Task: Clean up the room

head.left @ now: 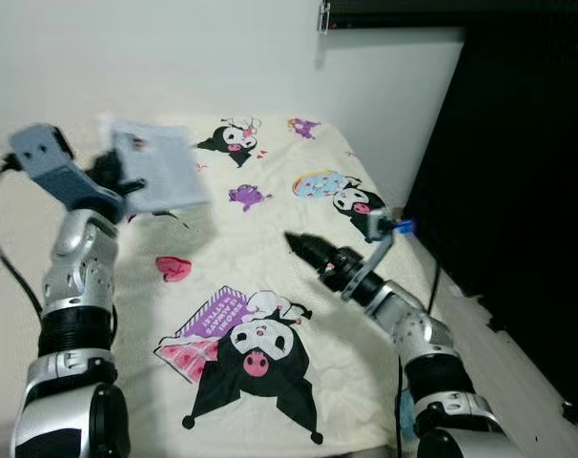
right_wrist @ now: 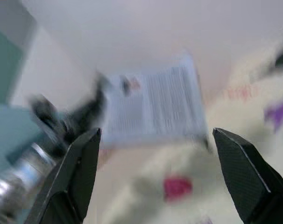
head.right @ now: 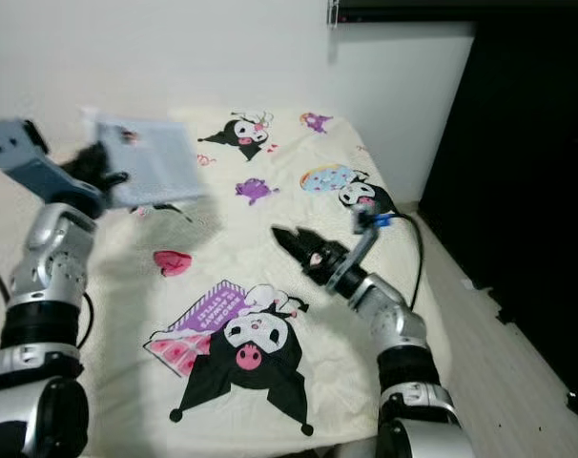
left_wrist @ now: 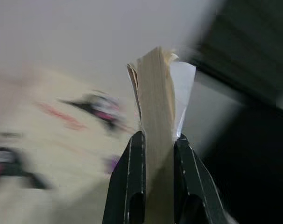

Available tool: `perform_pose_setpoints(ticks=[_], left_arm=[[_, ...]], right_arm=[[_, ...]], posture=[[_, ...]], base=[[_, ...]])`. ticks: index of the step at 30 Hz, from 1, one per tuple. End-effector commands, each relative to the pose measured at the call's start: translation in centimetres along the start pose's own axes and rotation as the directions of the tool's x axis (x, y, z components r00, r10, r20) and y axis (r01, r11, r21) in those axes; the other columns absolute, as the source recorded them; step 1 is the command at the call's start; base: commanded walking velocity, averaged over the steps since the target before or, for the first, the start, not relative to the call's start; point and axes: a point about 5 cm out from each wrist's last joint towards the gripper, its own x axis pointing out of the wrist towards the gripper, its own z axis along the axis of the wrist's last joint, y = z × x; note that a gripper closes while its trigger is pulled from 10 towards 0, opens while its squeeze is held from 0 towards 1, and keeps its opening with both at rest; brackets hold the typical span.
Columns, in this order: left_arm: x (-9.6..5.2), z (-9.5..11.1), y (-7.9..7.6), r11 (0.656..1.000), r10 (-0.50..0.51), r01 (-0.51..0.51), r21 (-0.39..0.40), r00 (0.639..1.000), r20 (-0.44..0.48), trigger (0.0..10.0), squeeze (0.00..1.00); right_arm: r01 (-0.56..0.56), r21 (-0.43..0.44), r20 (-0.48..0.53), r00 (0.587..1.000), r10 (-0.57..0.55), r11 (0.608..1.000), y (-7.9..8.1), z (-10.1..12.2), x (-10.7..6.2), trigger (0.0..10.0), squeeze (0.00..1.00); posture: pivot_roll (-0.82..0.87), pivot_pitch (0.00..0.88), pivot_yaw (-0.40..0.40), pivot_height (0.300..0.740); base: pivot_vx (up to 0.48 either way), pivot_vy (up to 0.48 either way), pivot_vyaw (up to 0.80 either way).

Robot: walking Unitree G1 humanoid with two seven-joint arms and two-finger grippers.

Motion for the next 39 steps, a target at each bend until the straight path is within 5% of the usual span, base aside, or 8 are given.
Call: perform_pose_setpoints(ticks=[1,8,22,35,36,37,38,39], left_arm=[[-0.4,0.9,-0.2,0.993,-0.116,0.116,0.008,0.993,0.001,10.0,0.0],[-1.9,0.2,-1.5,0.932,-0.339,0.35,0.092,0.934,-0.111,10.0,0.0],[-5.8,2.7,-8.0,0.525,-0.85,0.846,-0.091,0.527,0.007,10.0,0.0],[-6.6,3.4,-9.4,0.44,-0.894,0.891,-0.111,0.446,0.044,10.0,0.0],[-6.7,3.5,-9.4,0.439,-0.894,0.891,-0.114,0.446,0.044,10.0,0.0],[-6.7,3.5,-9.4,0.439,-0.894,0.891,-0.115,0.446,0.044,10.0,0.0],[-6.7,3.5,-9.4,0.439,-0.894,0.891,-0.116,0.446,0.041,10.0,0.0],[-6.6,3.3,-9.3,0.442,-0.893,0.889,-0.117,0.449,0.037,10.0,0.0]], right_arm=[[-0.089,-0.006,0.047,0.995,0.089,0.996,0.9,1.2,-0.5,10.0,0.0],[-0.17,-0.067,0.027,0.985,0.172,0.983,1.7,3.0,-2.1,10.0,0.0],[-0.129,-0.09,-0.095,0.988,0.121,0.987,1.8,2.9,-3.7,10.0,0.0],[-0.236,0.014,-0.158,0.959,0.235,0.972,3.1,1.2,-3.8,10.0,0.0],[-0.241,0.015,-0.159,0.958,0.24,0.97,3.2,1.2,-3.8,6.7,0.0],[-0.242,0.014,-0.159,0.957,0.241,0.97,3.2,1.2,-3.9,6.7,0.0],[-0.246,0.019,-0.151,0.958,0.246,0.969,3.3,1.3,-4.0,0.0,0.0],[-0.26,0.021,-0.139,0.955,0.26,0.965,3.4,1.5,-4.1,0.0,0.0]], posture=[[-0.12,0.0,-0.005,0.496],[-0.12,0.0,-0.005,0.496],[-0.13,0.0,-0.006,0.496],[-0.12,0.0,-0.01,0.496],[-0.12,0.0,-0.01,0.496],[-0.12,0.0,-0.01,0.496],[-0.12,0.0,-0.01,0.496],[-0.12,0.0,-0.009,0.496]], base=[[0.0,0.0,0.0],[0.0,0.0,0.0],[0.0,0.0,0.0],[0.0,0.0,0.0],[0.0,0.0,0.0],[0.0,0.0,0.0],[0.0,0.0,0.0],[0.0,0.0,0.0]])
